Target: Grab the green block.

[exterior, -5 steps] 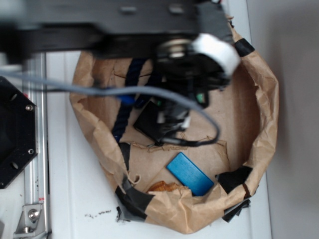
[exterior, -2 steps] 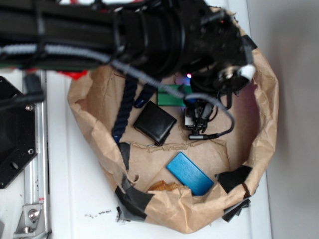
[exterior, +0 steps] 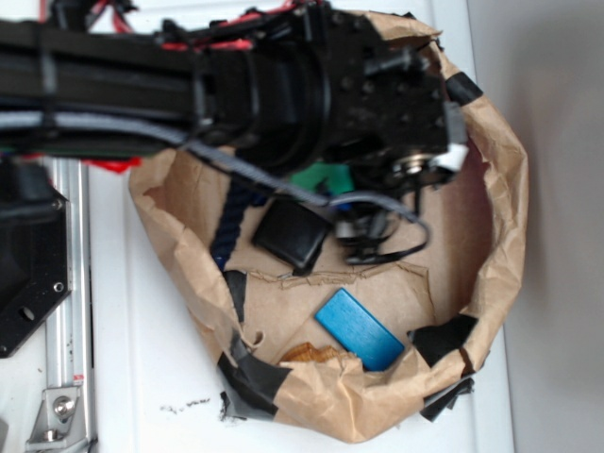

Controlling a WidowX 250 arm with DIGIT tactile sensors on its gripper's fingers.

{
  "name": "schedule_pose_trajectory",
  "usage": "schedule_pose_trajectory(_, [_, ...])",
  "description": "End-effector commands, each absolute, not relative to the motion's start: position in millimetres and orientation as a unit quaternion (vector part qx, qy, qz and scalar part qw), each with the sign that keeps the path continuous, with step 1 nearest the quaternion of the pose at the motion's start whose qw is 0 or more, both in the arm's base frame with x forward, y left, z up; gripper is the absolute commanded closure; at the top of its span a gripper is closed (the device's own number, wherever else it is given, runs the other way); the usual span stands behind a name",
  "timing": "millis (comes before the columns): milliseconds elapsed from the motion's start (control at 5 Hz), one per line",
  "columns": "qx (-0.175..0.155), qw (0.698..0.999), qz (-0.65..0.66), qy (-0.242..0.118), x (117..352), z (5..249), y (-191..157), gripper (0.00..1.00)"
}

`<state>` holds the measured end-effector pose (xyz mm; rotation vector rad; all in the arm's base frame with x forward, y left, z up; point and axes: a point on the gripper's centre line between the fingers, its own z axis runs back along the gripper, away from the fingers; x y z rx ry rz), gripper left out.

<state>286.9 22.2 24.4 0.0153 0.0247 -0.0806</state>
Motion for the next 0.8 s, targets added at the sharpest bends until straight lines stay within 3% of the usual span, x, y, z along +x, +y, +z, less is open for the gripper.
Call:
schedule_pose_trajectory(0, [0.037,0.987,-0.109,-0.111,307.2,143.2,11.1,1.00])
schedule_pose_trajectory(200, [0.055,0.984,-0.105,-0.134,305.5,169.2,-6.6,1.00])
schedule_pose_trajectory(600, [0.047,0.987,-0.061,-0.141,305.1,156.7,-14.7,1.00])
